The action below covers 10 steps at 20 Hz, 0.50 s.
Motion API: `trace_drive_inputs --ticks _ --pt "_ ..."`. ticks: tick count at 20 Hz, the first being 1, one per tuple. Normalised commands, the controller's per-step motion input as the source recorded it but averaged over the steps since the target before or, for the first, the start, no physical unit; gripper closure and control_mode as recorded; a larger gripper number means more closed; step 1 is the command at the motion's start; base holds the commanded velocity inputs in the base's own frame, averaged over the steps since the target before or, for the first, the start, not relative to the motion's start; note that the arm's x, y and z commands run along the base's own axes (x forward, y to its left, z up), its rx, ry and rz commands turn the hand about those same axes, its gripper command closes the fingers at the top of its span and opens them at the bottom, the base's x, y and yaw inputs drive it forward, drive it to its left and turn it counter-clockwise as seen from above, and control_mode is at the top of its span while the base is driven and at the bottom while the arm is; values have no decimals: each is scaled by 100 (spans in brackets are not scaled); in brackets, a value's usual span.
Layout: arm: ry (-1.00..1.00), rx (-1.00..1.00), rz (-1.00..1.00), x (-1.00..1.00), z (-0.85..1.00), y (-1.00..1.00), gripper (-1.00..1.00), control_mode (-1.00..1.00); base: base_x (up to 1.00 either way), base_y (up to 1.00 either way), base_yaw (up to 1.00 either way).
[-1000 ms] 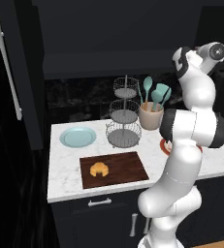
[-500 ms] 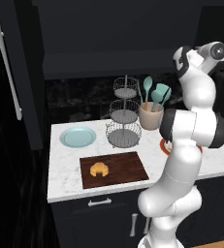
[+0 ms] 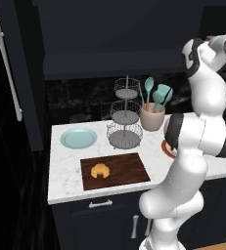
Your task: From the different types of pastries on the counter, select a croissant and place it on the cutting board. Then retrieve a jar of jam from the cabinet and place it alongside the croissant on the cutting board.
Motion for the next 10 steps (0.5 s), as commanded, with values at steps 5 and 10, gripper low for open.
trace_drive_inputs --ticks 5,10 --pt "-3 0 -2 -87 25 0 100 -100 0 0 0" --pt "-1 0 0 -99 0 19 100 -100 0 0 0"
